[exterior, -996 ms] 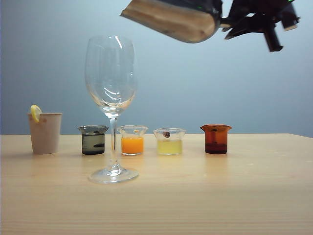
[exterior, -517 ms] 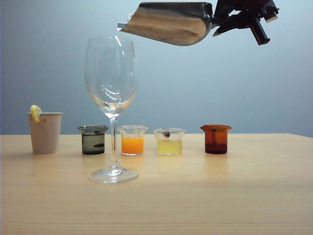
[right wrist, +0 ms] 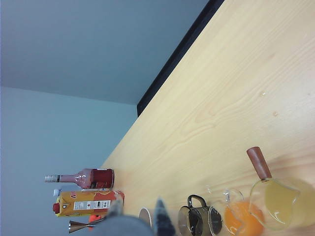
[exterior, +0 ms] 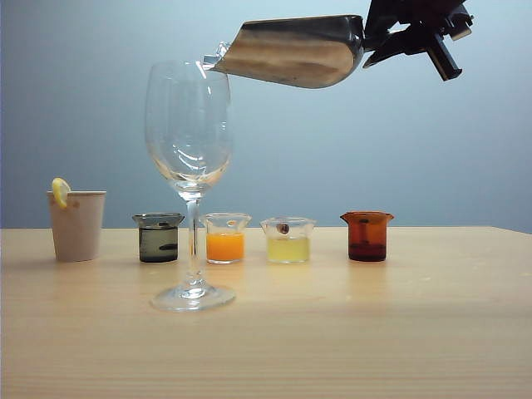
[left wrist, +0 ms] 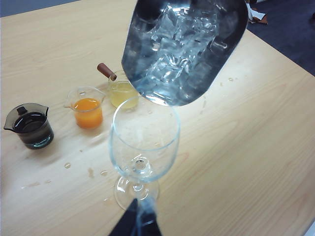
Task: Pick up the ice scoop on the desk filled with ice cubes, pour the ice into the goblet, and finally put the scoop back on the table.
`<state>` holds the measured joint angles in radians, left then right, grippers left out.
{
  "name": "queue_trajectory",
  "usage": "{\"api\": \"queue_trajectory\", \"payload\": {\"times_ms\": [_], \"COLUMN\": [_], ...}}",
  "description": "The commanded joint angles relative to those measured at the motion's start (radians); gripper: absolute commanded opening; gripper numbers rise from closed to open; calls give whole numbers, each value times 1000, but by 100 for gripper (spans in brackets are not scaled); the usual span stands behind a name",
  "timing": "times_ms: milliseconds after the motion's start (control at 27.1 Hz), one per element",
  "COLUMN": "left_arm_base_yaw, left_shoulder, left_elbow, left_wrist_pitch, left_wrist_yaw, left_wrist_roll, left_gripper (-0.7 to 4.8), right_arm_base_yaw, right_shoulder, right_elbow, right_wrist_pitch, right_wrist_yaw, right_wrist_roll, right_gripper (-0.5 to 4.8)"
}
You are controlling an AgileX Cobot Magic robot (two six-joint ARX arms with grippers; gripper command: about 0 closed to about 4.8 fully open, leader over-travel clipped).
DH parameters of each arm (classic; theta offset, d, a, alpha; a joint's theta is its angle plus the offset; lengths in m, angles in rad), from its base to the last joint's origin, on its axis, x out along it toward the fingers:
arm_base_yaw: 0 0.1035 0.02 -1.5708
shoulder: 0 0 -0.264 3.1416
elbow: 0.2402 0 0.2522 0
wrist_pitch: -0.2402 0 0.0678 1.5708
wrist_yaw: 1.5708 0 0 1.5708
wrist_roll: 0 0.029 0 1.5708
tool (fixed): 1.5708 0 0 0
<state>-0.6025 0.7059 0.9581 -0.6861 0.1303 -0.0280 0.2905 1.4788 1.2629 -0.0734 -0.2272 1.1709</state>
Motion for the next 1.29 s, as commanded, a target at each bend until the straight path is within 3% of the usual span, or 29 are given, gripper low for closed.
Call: {"api": "queue_trajectory", "payload": {"times_ms": [37,1291], "left_arm_base_yaw": [0,1], "left_shoulder": [-2,-2], "left_elbow": [2,2], "left_wrist_pitch": [6,7], "left_wrist_yaw": [5,-3], "left_wrist_roll": [17,17], "left_gripper": [-6,-5], "right_arm_base_yaw": [3,3], "right_shoulder": [-7,-8], "right_elbow": [13,13], "right_wrist_pitch": [27,119], "right_wrist_yaw": [8,-57], "right_wrist_roll": [10,-28], "right_gripper": [-6,-6]}}
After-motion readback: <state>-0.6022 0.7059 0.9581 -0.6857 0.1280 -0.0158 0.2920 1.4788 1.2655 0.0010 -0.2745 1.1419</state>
